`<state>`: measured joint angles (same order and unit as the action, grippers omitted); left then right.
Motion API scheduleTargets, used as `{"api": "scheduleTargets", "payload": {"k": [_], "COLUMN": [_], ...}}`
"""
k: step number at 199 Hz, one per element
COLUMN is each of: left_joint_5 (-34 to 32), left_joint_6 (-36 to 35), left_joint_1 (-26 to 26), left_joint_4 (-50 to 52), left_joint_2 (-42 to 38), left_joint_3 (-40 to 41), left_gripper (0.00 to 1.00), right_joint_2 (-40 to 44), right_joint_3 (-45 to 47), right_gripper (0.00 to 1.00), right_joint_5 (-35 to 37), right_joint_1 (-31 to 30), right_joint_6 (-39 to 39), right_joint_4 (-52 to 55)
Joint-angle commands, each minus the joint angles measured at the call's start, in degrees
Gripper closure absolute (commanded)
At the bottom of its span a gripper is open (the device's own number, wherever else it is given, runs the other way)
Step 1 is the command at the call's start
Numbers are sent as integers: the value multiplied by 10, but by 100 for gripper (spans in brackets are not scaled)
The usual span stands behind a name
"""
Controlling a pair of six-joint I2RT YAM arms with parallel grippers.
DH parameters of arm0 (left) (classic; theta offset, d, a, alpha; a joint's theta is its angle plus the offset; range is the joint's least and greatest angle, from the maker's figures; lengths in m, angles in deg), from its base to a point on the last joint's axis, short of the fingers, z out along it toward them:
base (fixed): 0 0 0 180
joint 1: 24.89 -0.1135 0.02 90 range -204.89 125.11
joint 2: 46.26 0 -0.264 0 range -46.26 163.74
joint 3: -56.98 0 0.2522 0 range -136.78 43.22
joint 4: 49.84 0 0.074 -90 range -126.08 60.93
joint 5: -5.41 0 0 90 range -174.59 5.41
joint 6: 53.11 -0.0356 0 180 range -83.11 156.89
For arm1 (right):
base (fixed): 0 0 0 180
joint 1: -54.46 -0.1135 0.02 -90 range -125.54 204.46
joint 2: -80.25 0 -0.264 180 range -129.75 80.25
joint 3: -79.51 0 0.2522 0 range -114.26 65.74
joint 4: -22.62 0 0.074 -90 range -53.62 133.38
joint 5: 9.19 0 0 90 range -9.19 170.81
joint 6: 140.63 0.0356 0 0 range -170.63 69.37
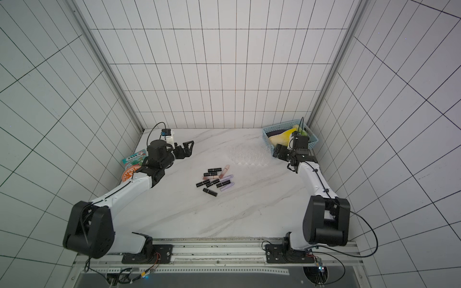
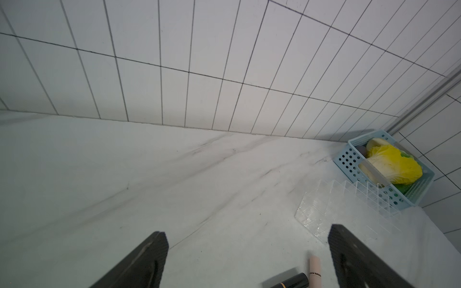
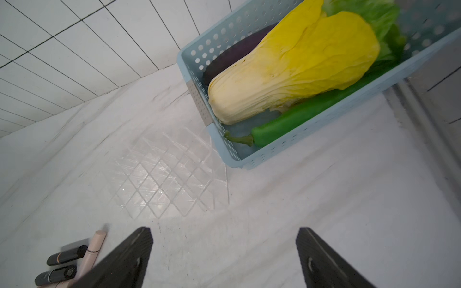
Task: Arrange the lipsticks in the organizer
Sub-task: Move the storage box to the center of the board.
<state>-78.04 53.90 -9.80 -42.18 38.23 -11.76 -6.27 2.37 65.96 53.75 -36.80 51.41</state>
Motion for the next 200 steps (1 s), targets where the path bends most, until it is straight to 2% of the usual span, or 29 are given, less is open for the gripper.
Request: {"api": "scheduleTargets", "payload": {"k": [1, 47, 113, 162, 200], "left_joint_5": [39, 49, 66, 77, 86], "left_joint_6": [5, 9, 11, 1, -11], "left_joint_1": [25, 55, 78, 99, 114], "left_joint_4": [61, 66, 68, 65, 110], "left_joint_2": [64, 171, 276, 315, 380], "left_joint_3": [-71, -148, -242, -277, -346], "left_gripper": [2, 2, 1, 1, 2], "right_joint_2": [-21, -70, -147, -184, -196], "right_joint_3": [-19, -31, -67, -94, -103], "right_gripper": [6, 10, 10, 10, 11], "right_joint_5": [-73, -125, -133, -121, -123], "right_joint_1": [2, -1, -16, -26, -29], "right_joint_6": [14, 18, 22, 17, 19], "right_joint_4": [28, 27, 4, 1, -4]}}
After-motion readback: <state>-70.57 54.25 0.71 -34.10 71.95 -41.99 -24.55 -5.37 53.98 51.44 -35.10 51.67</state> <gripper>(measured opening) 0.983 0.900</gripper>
